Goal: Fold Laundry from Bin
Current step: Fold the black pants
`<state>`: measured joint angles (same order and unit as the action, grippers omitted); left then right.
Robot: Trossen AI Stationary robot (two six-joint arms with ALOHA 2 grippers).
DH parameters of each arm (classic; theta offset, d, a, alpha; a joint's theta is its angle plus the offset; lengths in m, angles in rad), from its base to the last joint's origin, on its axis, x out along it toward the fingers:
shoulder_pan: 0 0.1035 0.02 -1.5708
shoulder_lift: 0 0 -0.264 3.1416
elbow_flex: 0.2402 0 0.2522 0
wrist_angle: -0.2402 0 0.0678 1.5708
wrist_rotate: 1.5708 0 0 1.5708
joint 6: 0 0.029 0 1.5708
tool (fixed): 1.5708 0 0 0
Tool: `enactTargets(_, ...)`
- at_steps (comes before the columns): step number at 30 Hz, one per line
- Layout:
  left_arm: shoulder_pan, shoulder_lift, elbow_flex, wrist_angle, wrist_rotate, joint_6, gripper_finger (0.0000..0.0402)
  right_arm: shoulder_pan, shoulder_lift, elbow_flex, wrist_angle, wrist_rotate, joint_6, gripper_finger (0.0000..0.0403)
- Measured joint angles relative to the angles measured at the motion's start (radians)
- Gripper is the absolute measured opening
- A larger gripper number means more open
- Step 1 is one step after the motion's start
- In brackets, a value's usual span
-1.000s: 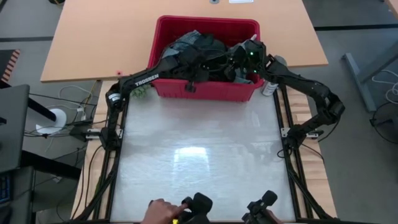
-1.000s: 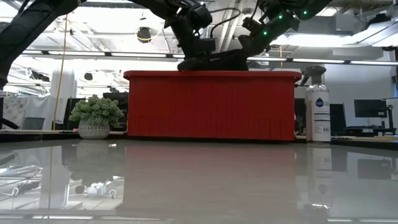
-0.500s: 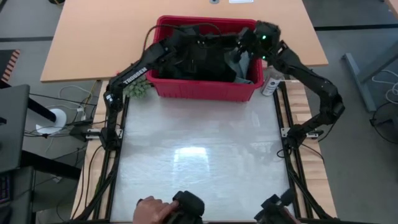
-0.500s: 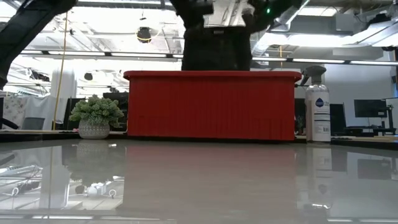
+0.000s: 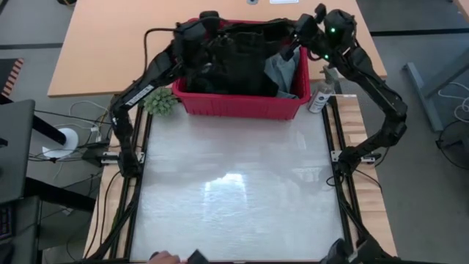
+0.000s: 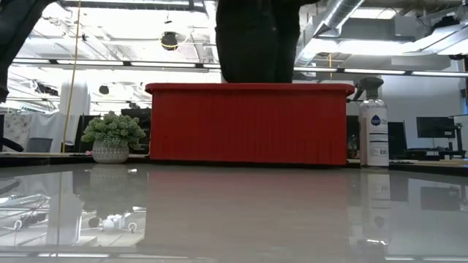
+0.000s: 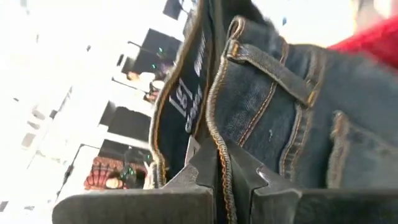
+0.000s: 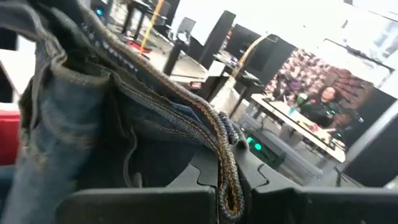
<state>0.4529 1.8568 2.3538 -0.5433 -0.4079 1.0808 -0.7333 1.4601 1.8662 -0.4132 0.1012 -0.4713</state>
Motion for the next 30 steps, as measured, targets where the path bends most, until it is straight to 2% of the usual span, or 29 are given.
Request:
enactTargets(8, -0.117, -0.113, 0.000, 0.114, 0.003, -0.109, 0.0000, 0.122, 0.000, 0.145, -0.068, -0.022, -0.002, 0.0034)
enactTargets(14, -0.243, -0.210, 0.000, 0.181, 0.020, -0.207, 0.0000, 0.282, 0.000, 0.317, -0.157, -0.024, -0.043, 0.0034)
enactTargets(22, -0.418, -0.316, 0.000, 0.159, 0.175, -0.466, 0.0000, 0.526, 0.000, 0.463, -0.274, -0.024, -0.087, 0.0034)
enactTargets(26, -0.468, -0.346, 0.000, 0.085, 0.316, -0.645, 0.0000, 0.639, -0.001, 0.474, -0.382, -0.025, -0.077, 0.0034)
enactTargets(30, -0.500, -0.351, 0.000, -0.046, 0.358, -0.804, 0.0000, 0.735, 0.001, 0.465, -0.528, -0.026, -0.024, 0.0034)
